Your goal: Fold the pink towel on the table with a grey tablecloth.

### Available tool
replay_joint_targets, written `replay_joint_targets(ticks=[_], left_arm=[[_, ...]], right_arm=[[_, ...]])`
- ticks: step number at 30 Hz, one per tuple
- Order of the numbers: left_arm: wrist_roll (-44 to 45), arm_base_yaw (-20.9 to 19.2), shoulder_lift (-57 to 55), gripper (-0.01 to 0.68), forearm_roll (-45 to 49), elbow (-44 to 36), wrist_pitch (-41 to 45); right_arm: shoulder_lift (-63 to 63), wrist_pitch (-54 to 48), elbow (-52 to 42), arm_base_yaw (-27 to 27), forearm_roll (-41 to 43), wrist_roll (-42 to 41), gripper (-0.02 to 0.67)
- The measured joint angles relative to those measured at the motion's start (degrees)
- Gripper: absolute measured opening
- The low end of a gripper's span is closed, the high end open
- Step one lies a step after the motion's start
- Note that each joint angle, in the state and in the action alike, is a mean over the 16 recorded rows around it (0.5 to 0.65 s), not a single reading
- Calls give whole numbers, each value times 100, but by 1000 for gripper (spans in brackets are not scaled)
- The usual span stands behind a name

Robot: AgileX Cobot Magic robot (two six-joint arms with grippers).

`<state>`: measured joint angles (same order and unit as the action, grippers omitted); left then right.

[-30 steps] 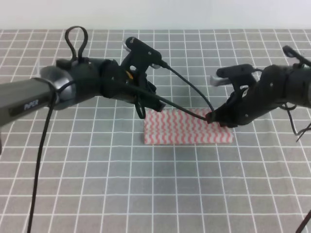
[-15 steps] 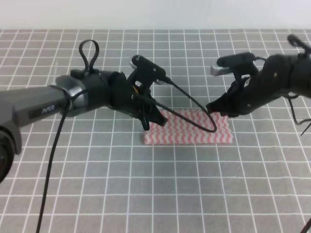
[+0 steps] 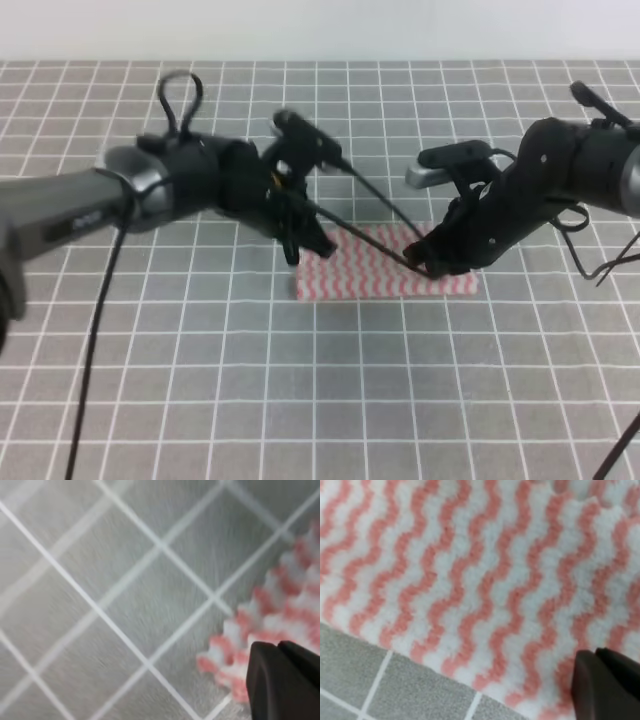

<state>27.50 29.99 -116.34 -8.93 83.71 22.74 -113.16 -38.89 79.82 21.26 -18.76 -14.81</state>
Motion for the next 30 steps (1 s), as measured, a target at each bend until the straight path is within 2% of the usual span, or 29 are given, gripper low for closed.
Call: replay_joint_targets(ticks=[8, 17, 30], left_arm=[[257, 62, 379, -2, -626, -24, 352], [862, 250, 254, -2, -1471, -101, 779], [1122, 345, -223, -2, -1688, -129, 962]], right_arm=[[52, -6, 5, 8, -34, -26, -17], [278, -137, 10, 91, -404, -217, -17], [81, -237, 15, 309, -974, -614, -17]])
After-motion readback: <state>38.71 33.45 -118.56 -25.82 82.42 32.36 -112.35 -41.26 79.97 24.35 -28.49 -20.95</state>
